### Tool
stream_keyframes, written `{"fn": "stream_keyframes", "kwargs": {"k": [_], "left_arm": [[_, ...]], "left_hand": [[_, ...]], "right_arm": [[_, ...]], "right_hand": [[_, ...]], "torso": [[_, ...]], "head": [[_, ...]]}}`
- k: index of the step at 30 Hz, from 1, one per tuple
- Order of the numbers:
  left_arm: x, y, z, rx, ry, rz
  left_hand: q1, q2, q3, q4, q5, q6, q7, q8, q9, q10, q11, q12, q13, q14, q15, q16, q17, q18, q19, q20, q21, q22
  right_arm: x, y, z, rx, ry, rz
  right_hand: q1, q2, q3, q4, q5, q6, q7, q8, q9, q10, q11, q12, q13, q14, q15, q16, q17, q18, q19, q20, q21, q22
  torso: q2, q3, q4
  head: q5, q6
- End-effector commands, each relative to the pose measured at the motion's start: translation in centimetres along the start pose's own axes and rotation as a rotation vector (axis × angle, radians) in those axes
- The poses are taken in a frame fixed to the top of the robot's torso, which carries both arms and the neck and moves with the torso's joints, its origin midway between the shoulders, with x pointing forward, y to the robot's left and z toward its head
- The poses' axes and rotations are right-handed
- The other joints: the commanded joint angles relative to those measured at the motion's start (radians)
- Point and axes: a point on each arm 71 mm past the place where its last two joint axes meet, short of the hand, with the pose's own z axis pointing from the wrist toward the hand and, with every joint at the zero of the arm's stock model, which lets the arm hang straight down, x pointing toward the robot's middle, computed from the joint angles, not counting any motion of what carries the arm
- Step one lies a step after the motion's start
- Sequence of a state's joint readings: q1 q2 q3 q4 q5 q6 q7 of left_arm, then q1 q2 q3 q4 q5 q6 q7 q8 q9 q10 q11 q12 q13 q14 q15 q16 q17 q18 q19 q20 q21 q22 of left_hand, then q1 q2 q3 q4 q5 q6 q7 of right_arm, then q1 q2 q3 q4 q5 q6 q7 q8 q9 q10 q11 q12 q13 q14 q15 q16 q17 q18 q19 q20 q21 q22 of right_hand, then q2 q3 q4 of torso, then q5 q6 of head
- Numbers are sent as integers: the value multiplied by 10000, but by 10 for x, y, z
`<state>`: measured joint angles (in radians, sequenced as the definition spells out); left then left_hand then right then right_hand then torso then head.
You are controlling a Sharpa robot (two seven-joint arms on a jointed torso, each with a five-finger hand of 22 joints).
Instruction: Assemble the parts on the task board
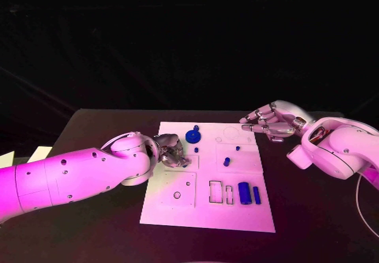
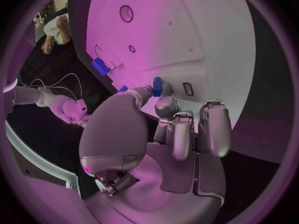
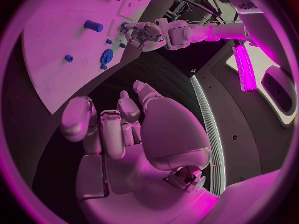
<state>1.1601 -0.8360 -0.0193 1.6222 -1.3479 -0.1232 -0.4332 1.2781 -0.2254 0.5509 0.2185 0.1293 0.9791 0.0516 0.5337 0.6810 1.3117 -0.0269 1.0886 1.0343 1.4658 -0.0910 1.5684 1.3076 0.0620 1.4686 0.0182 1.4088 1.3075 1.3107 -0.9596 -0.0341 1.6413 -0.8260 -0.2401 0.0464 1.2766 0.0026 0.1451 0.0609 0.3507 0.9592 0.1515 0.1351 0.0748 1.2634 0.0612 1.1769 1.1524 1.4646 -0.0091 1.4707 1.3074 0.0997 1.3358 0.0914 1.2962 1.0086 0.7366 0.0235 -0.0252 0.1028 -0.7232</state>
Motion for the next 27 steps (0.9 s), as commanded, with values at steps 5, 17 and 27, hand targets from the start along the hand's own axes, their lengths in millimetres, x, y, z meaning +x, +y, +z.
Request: {"fn": "stream_keyframes", "kwargs": {"k": [5,17,27], "left_arm": [[0,9,-1,-376,-403,-1920],[-6,17,-7,-46,-1616,-2820],[5,19,-12,154,-2198,-2237]], "left_hand": [[138,-15,1853,-1912,55,123,-22,-37,-38,157,-11,114,69,1050,55,24,2632,-176,265,51,70,879],[178,-35,1894,-1980,62,240,-35,-70,-117,241,-24,151,115,1050,41,24,2632,-204,318,39,177,1003],[183,-41,1903,-1993,63,260,-37,-80,-135,254,-28,151,117,1050,35,24,2632,-213,336,36,213,1044]], "right_arm": [[1,0,0,-66,89,10],[0,0,-1,-48,75,8],[0,-1,-2,-28,57,6]], "right_hand": [[-91,-13,-7,50,21,31,-11,54,-15,56,2,44,2,696,-74,-61,975,69,-25,-49,-42,-5],[-108,-6,-5,70,40,31,-12,56,-16,57,2,48,4,697,-74,-61,977,69,-25,-50,-44,-8],[-117,-5,-6,81,47,30,-11,57,-16,61,2,54,9,697,-73,-61,977,68,-23,-50,-41,-2]], "torso": [[-3,2,15],[-7,11,23],[-8,16,5]], "head": [[23,-28],[122,-67],[180,-59]]}}
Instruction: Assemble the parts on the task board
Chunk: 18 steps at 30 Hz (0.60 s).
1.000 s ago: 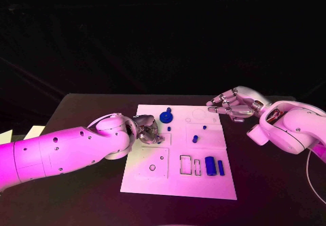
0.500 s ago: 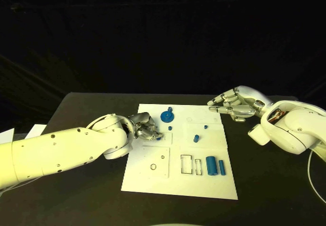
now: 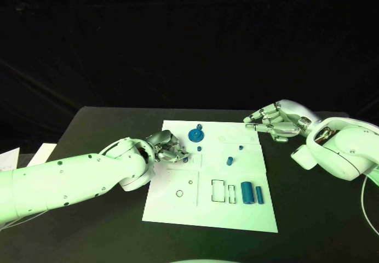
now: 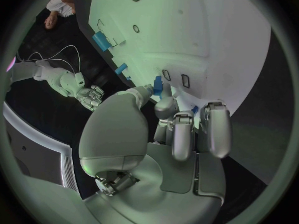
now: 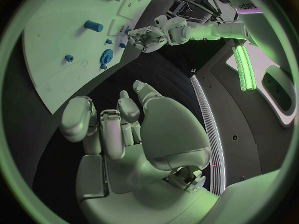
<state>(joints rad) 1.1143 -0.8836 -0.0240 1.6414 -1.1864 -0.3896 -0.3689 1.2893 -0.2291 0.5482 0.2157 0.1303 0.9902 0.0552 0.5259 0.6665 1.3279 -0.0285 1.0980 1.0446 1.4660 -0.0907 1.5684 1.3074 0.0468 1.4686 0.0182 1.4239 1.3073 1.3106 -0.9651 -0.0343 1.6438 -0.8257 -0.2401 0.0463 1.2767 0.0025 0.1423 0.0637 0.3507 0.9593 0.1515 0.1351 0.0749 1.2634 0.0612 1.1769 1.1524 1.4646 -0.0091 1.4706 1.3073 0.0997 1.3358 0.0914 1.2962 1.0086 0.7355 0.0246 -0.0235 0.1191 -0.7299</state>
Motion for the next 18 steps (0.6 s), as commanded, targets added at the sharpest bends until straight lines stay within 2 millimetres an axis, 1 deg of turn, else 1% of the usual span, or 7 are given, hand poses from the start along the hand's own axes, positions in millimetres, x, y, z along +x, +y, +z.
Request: {"fn": "stream_keyframes", "kwargs": {"k": [1,5,7,8,13,18], "left_arm": [[0,-3,-1,499,-699,356],[5,-1,-2,512,-810,453],[8,-1,-3,527,-879,474],[9,-1,-3,532,-908,483],[11,-1,-3,544,-1003,543],[11,0,-2,520,-1068,631]], "left_hand": [[71,-4,1931,-1965,53,152,-72,-4,9,88,-12,45,1,1048,33,24,2634,-61,338,36,64,1049],[68,-3,1935,-1964,54,160,-73,-6,2,85,-13,30,-15,1048,32,24,2634,-61,338,34,64,1049],[65,-1,1938,-1962,54,165,-74,-8,-2,83,-13,19,-27,1048,31,24,2634,-63,341,34,71,1057],[64,-1,1939,-1961,54,165,-74,-9,-2,79,-13,9,-39,1048,31,24,2634,-62,340,34,69,1054],[61,1,1942,-1960,54,170,-75,-10,-6,77,-14,-3,-52,1048,30,24,2634,-62,340,33,68,1054],[58,1,1946,-1958,54,176,-76,-12,-11,76,-14,-14,-63,1048,30,24,2634,-64,344,32,77,1064]], "right_arm": [[1,0,-1,-47,73,6],[0,0,-1,-32,63,5],[0,0,-1,-28,59,4],[0,0,-1,-27,59,4],[0,-1,-2,-21,54,3],[-1,-1,-2,-20,50,3]], "right_hand": [[-117,-5,22,53,47,30,-11,57,-17,61,2,54,9,697,-73,-61,978,68,-23,-49,-41,-3],[-117,-5,22,53,47,30,-11,57,-17,61,2,54,9,697,-73,-61,978,68,-23,-49,-41,-3],[-117,-5,22,53,47,30,-11,57,-17,61,2,54,9,697,-73,-61,978,68,-23,-49,-41,-3],[-117,-5,22,53,47,30,-11,57,-17,61,2,54,9,697,-73,-61,978,68,-23,-49,-41,-3],[-117,-5,22,53,47,30,-11,57,-17,61,2,54,9,697,-73,-61,978,68,-23,-49,-41,-3],[-117,-5,22,53,47,30,-11,57,-17,61,2,54,9,697,-73,-61,978,68,-23,-49,-41,-3]], "torso": [[3,-1,-17],[6,5,-20],[13,-2,-24],[15,-12,-24],[17,-14,-33],[16,-21,-14]], "head": [[20,8],[26,1],[17,6],[12,9],[7,9],[-4,1]]}}
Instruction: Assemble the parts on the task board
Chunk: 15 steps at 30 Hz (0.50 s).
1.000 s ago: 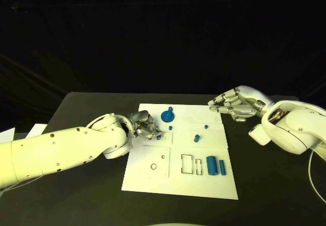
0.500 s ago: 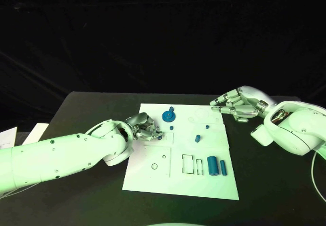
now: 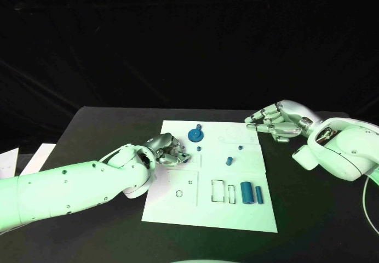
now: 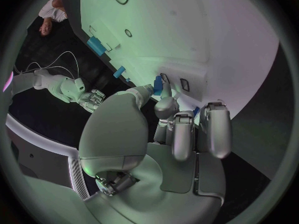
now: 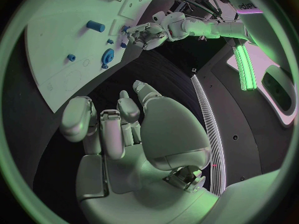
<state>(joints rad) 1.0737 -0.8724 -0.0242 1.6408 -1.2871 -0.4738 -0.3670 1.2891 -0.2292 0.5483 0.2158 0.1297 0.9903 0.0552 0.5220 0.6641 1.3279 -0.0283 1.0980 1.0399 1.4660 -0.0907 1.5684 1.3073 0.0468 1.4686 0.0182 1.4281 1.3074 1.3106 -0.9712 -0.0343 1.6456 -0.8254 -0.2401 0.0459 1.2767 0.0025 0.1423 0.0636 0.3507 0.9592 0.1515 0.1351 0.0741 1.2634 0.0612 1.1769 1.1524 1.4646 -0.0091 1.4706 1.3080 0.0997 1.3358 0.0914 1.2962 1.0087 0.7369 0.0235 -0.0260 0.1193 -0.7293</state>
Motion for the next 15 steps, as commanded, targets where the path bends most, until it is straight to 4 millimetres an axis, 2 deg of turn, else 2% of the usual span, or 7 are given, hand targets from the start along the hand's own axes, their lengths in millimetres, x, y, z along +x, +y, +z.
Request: {"fn": "stream_keyframes", "kwargs": {"k": [1,10,15], "left_arm": [[-1,-2,0,180,-350,215],[-1,1,2,-40,-264,354],[1,3,4,-249,-32,535]], "left_hand": [[60,2,1945,-1959,60,176,-77,27,12,77,-17,-14,-16,1048,29,24,2635,-65,344,32,34,1062],[56,3,1950,-1957,60,182,-78,25,6,79,-18,-20,-23,1048,29,24,2635,-65,345,31,36,1064],[54,3,1951,-1956,60,183,-78,24,3,77,-18,-28,-31,1048,29,24,2635,-59,335,30,15,1041]], "right_arm": [[1,1,0,-58,79,7],[1,1,1,-67,87,21],[2,1,1,-72,100,25]], "right_hand": [[-118,-4,22,53,47,30,-11,57,-9,61,2,54,9,697,-73,-61,971,68,-23,-49,-41,-3],[-186,32,28,145,76,27,-12,64,-12,66,2,71,14,699,-73,-61,974,67,-20,-49,-41,-2],[-186,32,28,145,76,27,-12,64,-12,66,2,71,14,699,-73,-61,974,67,-20,-49,-41,-2]], "torso": [[3,-11,11],[7,-13,-2],[7,-19,8]], "head": [[-6,-4],[-1,-16],[-6,-74]]}}
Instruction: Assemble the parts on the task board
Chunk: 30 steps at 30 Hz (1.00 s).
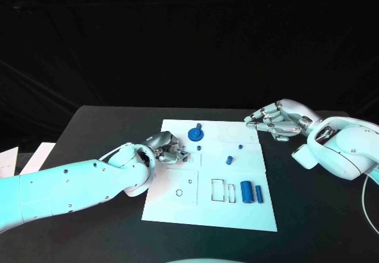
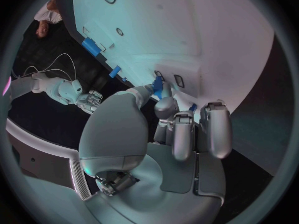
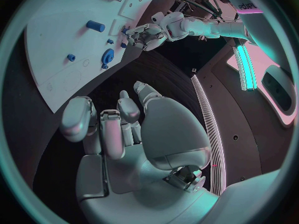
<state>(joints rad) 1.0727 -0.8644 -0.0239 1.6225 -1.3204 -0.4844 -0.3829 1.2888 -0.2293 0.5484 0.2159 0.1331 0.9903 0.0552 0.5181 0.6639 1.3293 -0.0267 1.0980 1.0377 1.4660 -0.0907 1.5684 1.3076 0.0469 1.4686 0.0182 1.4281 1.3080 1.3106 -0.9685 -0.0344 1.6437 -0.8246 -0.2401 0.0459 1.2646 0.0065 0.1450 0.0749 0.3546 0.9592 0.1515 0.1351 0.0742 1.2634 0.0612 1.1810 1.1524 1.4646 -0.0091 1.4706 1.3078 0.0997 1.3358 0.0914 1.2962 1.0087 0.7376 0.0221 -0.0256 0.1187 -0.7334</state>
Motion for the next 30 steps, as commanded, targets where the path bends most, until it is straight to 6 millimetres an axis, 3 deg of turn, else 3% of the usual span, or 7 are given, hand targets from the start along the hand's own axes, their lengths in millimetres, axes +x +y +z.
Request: {"fn": "stream_keyframes", "kwargs": {"k": [1,20,30], "left_arm": [[3,1,1,-191,248,299],[10,2,5,-513,819,463],[11,2,4,-498,971,498]], "left_hand": [[57,4,1950,-1957,26,183,-79,63,6,62,-34,-28,-9,1048,28,24,2632,-60,335,30,15,1036],[47,1,1954,-1952,25,185,-78,57,-3,55,-33,-50,-31,1048,29,24,2632,-53,322,30,-11,1008],[40,-2,1956,-1949,23,187,-78,52,-10,58,-33,-52,-32,1048,30,24,2632,-53,321,31,-11,1008]], "right_arm": [[1,1,0,-70,97,18],[1,0,1,-66,100,32],[1,0,0,-53,101,32]], "right_hand": [[-66,-7,1,33,36,27,-12,64,-13,66,2,30,14,699,-73,-61,975,67,-20,-49,-41,-2],[-102,21,8,89,47,25,-12,68,-15,75,2,48,26,701,-73,-57,984,67,-18,-49,-41,0],[-102,21,8,89,47,25,-12,68,-15,75,2,48,26,701,-73,-57,984,67,-18,-49,-41,0]], "torso": [[2,-2,2],[-14,16,3],[-13,9,10]], "head": [[-3,-41],[14,-149],[2,-170]]}}
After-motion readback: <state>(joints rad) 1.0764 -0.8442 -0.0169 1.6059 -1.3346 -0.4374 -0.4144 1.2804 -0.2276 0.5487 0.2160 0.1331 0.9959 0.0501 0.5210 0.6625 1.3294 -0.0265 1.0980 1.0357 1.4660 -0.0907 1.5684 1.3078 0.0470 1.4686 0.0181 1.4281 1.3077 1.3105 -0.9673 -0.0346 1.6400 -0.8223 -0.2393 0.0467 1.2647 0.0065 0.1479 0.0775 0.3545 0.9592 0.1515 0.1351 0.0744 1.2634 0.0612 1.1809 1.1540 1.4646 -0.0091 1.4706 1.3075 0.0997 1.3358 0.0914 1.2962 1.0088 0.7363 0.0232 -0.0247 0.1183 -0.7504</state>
